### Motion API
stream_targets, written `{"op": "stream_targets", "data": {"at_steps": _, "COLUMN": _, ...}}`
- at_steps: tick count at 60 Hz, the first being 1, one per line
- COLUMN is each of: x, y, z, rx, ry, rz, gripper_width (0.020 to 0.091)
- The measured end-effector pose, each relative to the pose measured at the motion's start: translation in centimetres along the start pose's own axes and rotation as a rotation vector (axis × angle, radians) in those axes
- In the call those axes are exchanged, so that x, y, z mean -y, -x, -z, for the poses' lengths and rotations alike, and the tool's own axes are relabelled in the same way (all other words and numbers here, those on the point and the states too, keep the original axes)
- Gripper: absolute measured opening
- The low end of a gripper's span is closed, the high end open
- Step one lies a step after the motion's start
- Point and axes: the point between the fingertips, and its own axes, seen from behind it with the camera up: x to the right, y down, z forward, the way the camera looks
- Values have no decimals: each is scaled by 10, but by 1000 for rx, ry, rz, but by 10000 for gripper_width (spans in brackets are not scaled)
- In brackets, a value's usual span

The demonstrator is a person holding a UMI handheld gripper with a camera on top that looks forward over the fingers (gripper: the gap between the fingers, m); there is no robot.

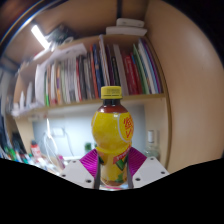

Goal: Pour water

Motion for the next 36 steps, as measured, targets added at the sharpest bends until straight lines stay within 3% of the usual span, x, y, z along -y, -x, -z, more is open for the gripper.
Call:
{"op": "stream_targets", "data": {"at_steps": 8, "x": -121, "y": -37, "z": 1, "rx": -63, "ry": 196, "rz": 134, "gripper_width": 393}}
{"op": "stream_targets", "data": {"at_steps": 15, "x": -191, "y": -40, "z": 17, "rx": -75, "ry": 325, "rz": 139, "gripper_width": 396}}
{"op": "stream_targets", "data": {"at_steps": 29, "x": -251, "y": -56, "z": 25, "rx": -117, "ry": 367, "rz": 103, "gripper_width": 420}}
{"op": "stream_targets", "data": {"at_steps": 31, "x": -246, "y": -57, "z": 21, "rx": -117, "ry": 319, "rz": 89, "gripper_width": 410}}
{"op": "stream_targets", "data": {"at_steps": 36, "x": -249, "y": -59, "z": 21, "rx": -112, "ry": 316, "rz": 55, "gripper_width": 406}}
